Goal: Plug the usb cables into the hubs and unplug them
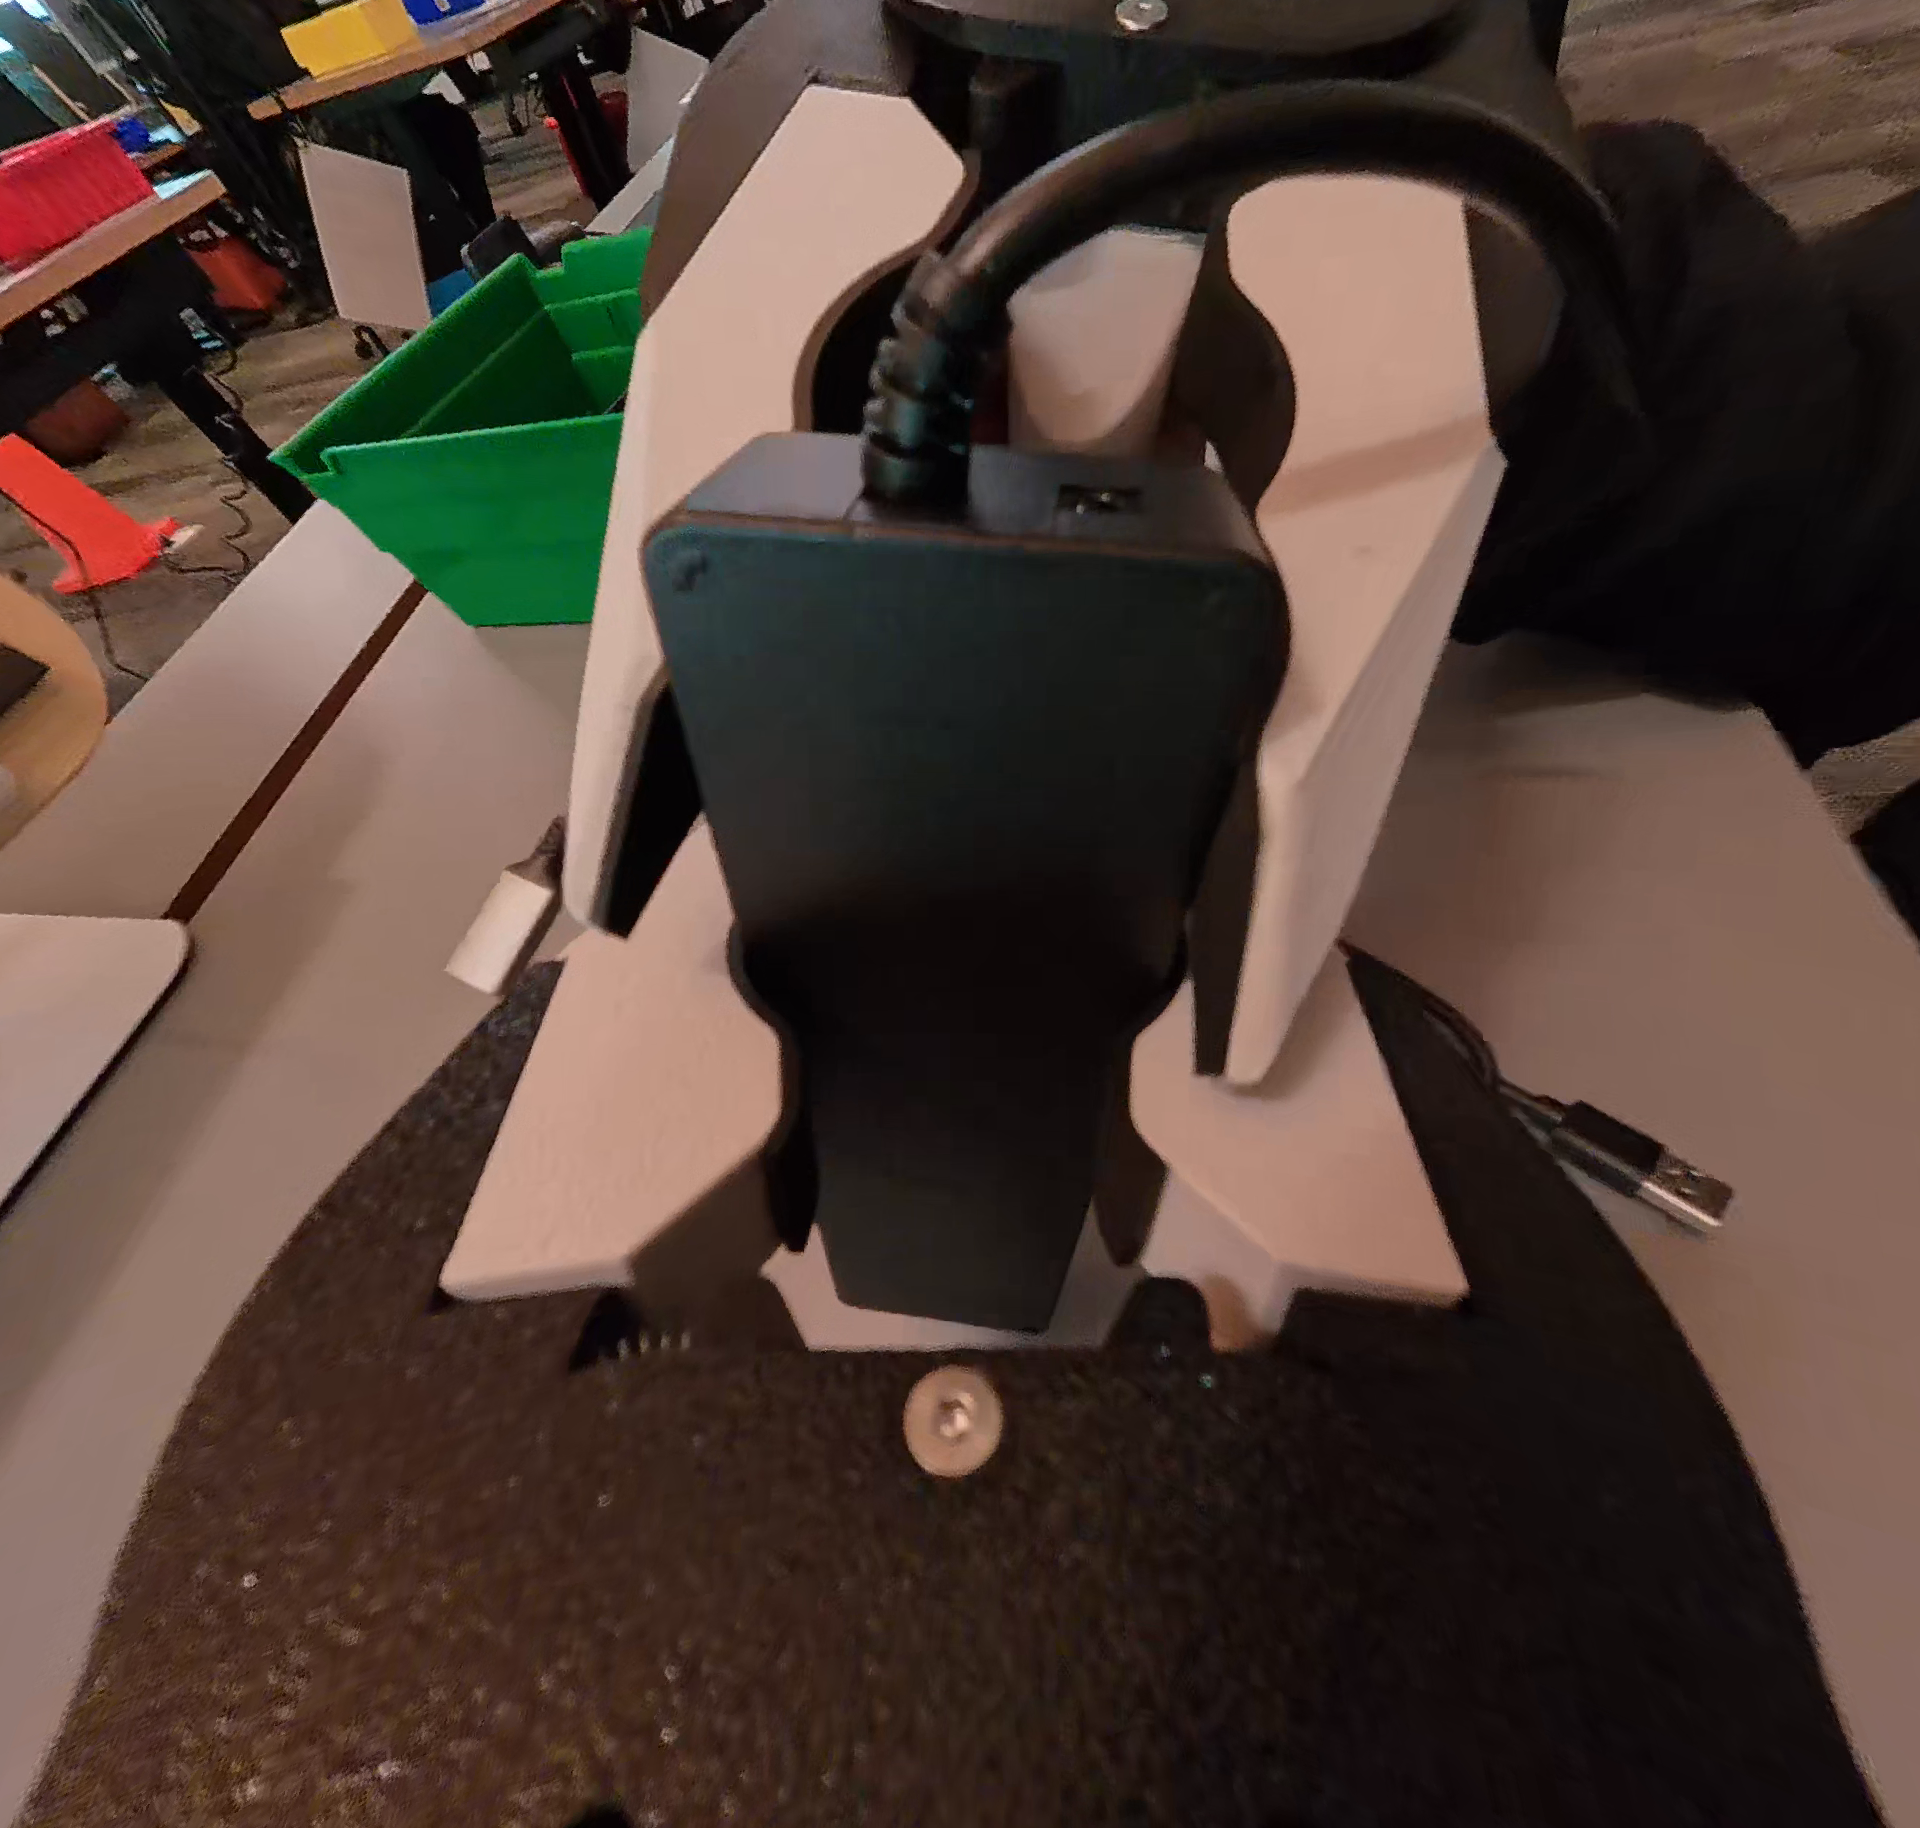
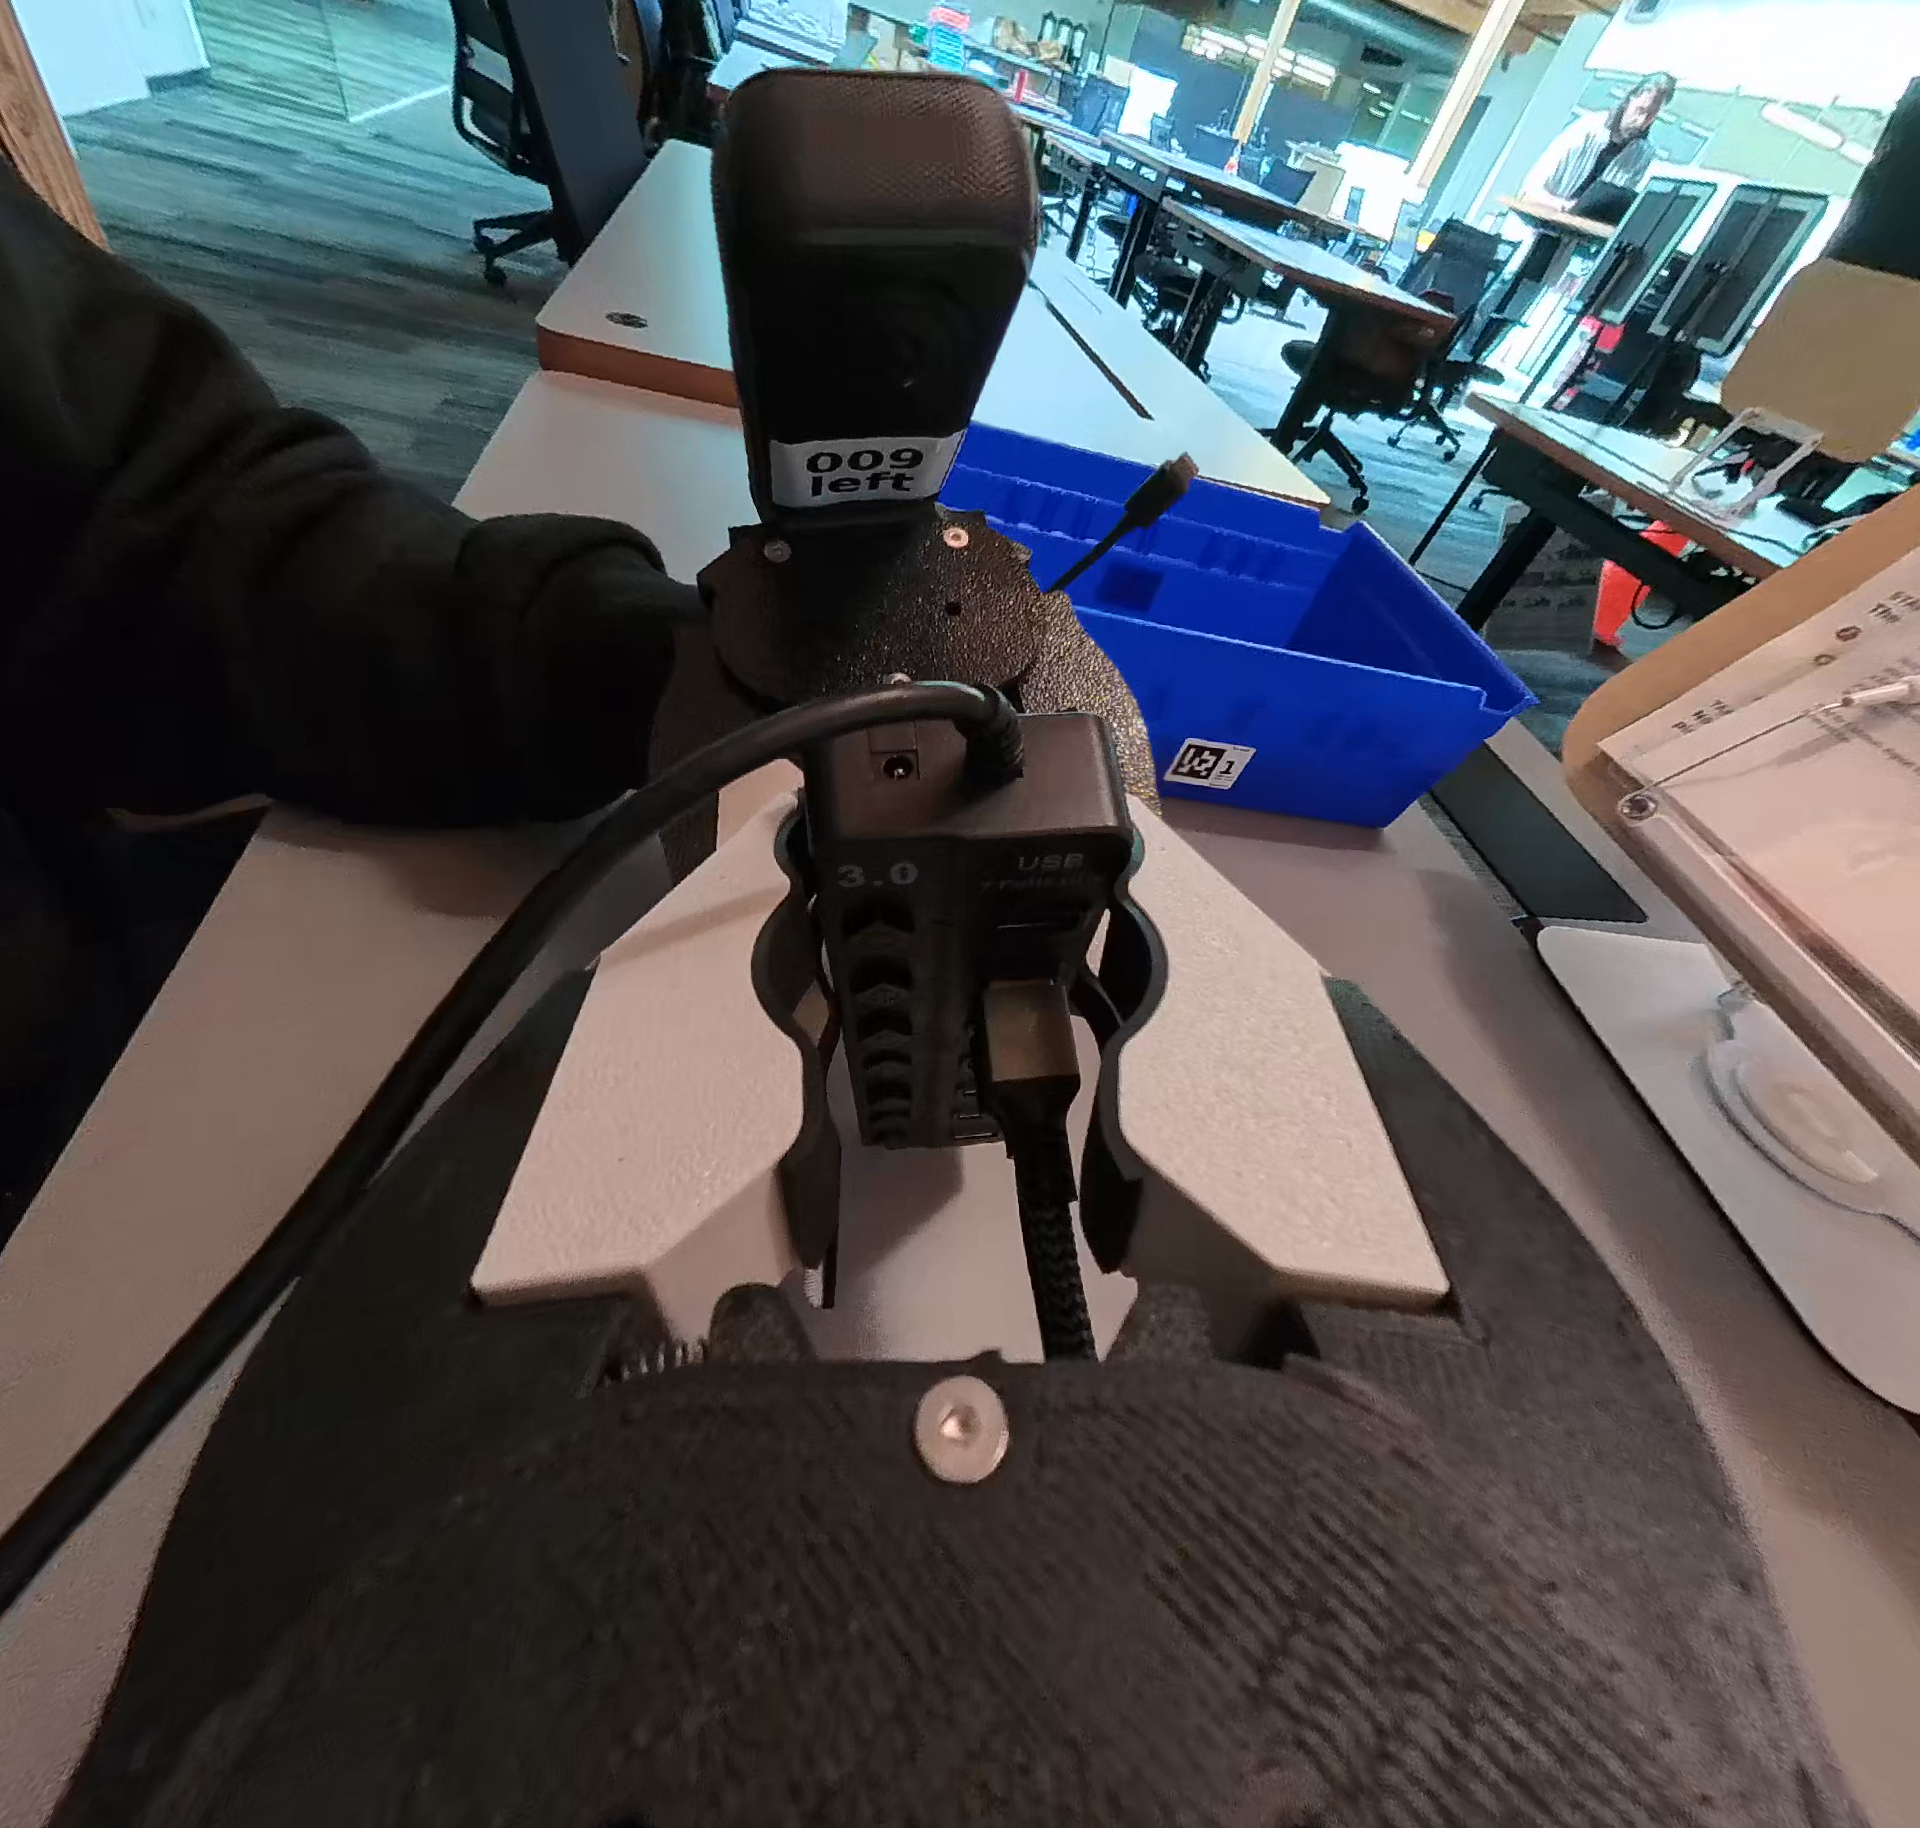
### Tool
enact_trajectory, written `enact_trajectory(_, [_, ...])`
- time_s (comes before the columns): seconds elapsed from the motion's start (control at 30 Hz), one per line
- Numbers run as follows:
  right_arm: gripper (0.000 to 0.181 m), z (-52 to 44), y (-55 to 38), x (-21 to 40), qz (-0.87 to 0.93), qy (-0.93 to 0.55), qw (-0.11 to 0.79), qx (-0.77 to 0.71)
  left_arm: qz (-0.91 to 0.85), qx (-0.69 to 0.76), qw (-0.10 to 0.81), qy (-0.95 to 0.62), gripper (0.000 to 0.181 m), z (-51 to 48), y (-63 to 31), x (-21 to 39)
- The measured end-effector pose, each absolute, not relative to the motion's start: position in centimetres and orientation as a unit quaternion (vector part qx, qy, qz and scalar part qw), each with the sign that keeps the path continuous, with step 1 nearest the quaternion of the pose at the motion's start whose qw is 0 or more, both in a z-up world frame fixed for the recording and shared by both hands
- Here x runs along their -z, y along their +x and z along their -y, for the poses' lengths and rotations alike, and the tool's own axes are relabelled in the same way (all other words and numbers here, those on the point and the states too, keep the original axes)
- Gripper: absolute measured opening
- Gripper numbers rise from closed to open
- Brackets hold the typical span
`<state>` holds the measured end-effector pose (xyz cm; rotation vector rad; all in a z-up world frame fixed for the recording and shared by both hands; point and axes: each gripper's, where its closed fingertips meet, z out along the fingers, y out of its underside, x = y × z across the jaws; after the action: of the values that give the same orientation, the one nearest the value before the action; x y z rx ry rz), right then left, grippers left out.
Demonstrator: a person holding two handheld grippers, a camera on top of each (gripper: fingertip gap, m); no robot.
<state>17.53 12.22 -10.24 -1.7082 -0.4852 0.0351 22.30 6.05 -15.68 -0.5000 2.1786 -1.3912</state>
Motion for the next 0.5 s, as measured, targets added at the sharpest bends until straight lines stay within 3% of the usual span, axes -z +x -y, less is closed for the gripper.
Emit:
enact_trajectory(0.3, [0.056, -11.7, 20.0, 9.3, 0.164, -0.742, 0.651, 0.000, -0.728, 0.611, 0.232, -0.208, 0.062, -8.1, 22.8, 14.5])
enact_trajectory(0.5, [0.047, -11.2, 21.5, 9.0, 0.132, -0.744, 0.655, 0.007, -0.705, 0.619, 0.274, -0.209, 0.062, -9.6, 23.5, 14.1])
